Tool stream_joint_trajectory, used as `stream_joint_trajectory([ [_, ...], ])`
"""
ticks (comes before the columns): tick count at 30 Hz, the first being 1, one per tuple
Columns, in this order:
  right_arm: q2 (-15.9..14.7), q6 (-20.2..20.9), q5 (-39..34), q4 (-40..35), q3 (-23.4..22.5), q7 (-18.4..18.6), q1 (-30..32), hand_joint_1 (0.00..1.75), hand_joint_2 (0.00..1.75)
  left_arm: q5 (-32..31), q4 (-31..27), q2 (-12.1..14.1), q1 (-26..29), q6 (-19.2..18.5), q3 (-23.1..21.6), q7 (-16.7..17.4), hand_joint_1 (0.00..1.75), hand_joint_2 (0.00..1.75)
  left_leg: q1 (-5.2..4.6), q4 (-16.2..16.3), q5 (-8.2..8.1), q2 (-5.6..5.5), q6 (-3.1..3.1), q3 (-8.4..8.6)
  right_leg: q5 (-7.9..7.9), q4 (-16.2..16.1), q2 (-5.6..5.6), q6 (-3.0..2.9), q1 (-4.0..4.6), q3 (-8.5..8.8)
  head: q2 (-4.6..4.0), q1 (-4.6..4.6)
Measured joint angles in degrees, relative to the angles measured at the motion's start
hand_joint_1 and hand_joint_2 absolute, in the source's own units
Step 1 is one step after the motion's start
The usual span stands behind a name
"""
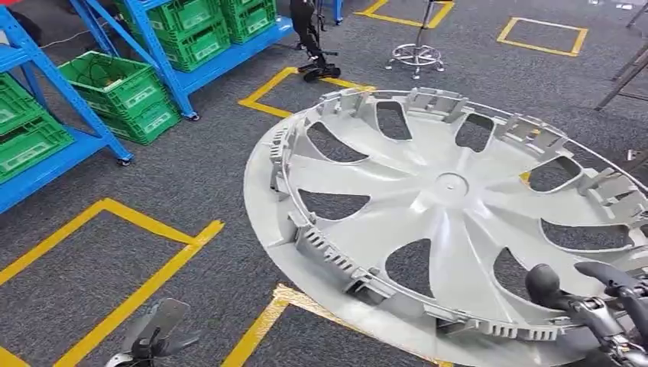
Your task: Take the parts from the cabinet and place them on the table.
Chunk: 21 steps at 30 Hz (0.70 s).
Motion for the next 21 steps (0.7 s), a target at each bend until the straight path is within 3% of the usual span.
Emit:
stream_joint_trajectory([
  [1,0.00,0.00,0.00,-0.02,-0.04,-0.11,-0.03,1.75,1.75,-0.04,0.00,-0.02,-0.09,0.00,0.00,0.00,0.00,1.75,-0.05,-0.08,0.12,0.07,0.24,0.04,-1.08,1.31,-0.06,0.10,-0.03,-0.73,0.00,0.22],
  [2,0.00,0.00,-0.02,-0.02,-0.07,-0.17,-0.07,1.75,1.75,-0.13,0.00,-0.02,-0.20,0.00,0.02,-0.02,0.00,1.75,-0.07,-0.07,0.13,0.09,0.65,-0.05,-3.44,5.33,-0.08,0.16,0.02,-2.54,-0.02,0.33],
  [4,0.02,0.00,-0.02,0.00,-0.04,-0.17,-0.04,1.75,1.75,-0.22,0.00,0.00,-0.10,-0.06,0.04,0.00,0.00,1.75,-0.31,-0.05,0.13,0.25,0.87,-0.15,-7.28,14.37,-0.09,0.34,0.01,-6.74,-0.02,0.33],
  [5,0.02,0.00,-0.02,0.02,-0.04,-0.02,-0.03,1.75,1.75,-0.24,0.00,0.04,-0.09,-0.09,0.09,0.02,0.00,1.75,-0.43,-0.03,0.13,0.27,0.89,-0.17,-8.02,17.38,-0.09,0.38,0.02,-8.18,-0.02,0.33],
  [6,0.02,0.00,-0.02,0.11,-0.04,0.24,-0.03,1.75,1.75,-0.41,0.00,0.02,-0.10,-0.15,0.15,0.02,0.00,1.75,-0.54,-0.03,0.13,0.26,0.89,-0.15,-7.21,17.52,-0.09,0.30,0.02,-8.28,-0.02,0.33],
  [7,0.02,0.00,0.00,0.18,-0.02,0.57,-0.03,1.75,1.75,-0.61,0.00,0.02,-0.11,-0.22,0.20,0.02,0.00,1.75,-0.62,-0.01,0.13,0.23,0.89,-0.11,-5.26,14.93,-0.09,0.13,0.05,-6.98,0.00,0.37],
  [9,0.02,0.00,0.00,0.17,0.04,1.25,-0.03,1.75,1.75,-0.76,0.00,-0.07,-0.12,-0.22,0.31,0.02,0.00,1.75,-0.72,0.07,0.09,0.35,0.87,0.03,-0.36,4.87,-0.52,-0.54,0.23,-1.87,0.00,0.33],
  [10,0.02,0.00,-0.02,0.17,0.09,1.73,-0.10,1.75,1.75,-0.85,0.00,-0.11,-0.11,-0.24,0.35,0.04,0.00,1.75,-0.81,0.09,-0.02,0.49,0.78,0.07,-0.02,0.97,-2.23,-0.91,0.52,-0.09,-0.02,0.35],
  [11,0.02,0.00,-0.02,0.20,0.17,2.14,-0.26,1.75,1.75,-0.92,0.00,-0.11,-0.07,-0.30,0.52,0.04,0.00,1.75,-1.28,0.46,-0.16,0.48,0.50,-0.20,-0.46,-0.36,-2.75,-0.97,0.83,0.52,-0.02,0.33],
  [14,0.02,0.00,-0.02,0.20,0.26,2.67,-0.15,1.75,1.75,-0.98,0.00,-0.04,0.12,-0.39,1.14,0.11,0.00,1.75,-1.22,0.18,0.07,1.53,0.04,-0.15,-0.18,-0.01,-1.47,-1.36,0.85,0.51,-0.02,0.26],
  [15,0.00,0.00,0.00,0.20,0.28,2.75,-0.16,1.75,1.75,-1.01,0.00,-0.07,0.06,-0.39,1.20,0.09,0.00,1.75,-1.21,0.39,-0.33,1.62,-0.39,-0.14,0.15,-0.51,-1.20,-1.87,0.48,0.68,0.00,0.26],
  [16,0.00,0.00,0.00,0.20,0.39,2.91,-0.16,1.75,1.75,-1.05,0.00,-0.15,0.03,-0.41,1.22,0.09,0.00,1.75,-1.05,1.40,-1.45,1.05,-0.78,-0.50,0.34,-0.59,-0.90,-2.17,0.38,0.76,-0.02,0.18],
  [17,0.00,0.00,0.02,0.20,0.59,3.02,-0.17,1.75,1.75,-1.11,0.00,-0.15,0.02,-0.42,1.25,0.09,0.00,1.75,-0.98,4.34,-3.43,0.70,-1.00,-1.61,0.38,-0.59,-0.61,-2.43,0.37,0.72,-0.02,0.17],
  [19,0.00,0.00,0.00,0.20,0.85,3.10,-0.16,1.75,1.75,-1.14,0.00,-0.07,0.12,-0.42,1.33,0.11,0.00,1.75,-0.79,13.84,-7.86,0.55,-1.34,-5.66,0.37,-0.56,0.17,-2.58,0.38,0.71,-0.02,0.22],
  [20,0.00,0.00,0.00,0.22,0.98,3.10,-0.15,1.75,1.75,-1.16,0.00,-0.07,0.17,-0.42,1.33,0.11,0.00,1.75,-0.74,17.80,-9.01,0.53,-1.46,-7.48,0.37,-0.53,0.67,-2.58,0.38,0.71,-0.02,0.17],
  [21,0.00,0.00,0.02,0.26,1.05,3.10,-0.13,1.75,1.75,-1.16,0.00,-0.09,0.21,-0.42,1.33,0.11,0.00,1.75,-0.61,18.47,-8.46,0.53,-1.54,-7.90,0.37,-0.53,1.20,-2.58,0.37,0.77,0.00,0.18],
])
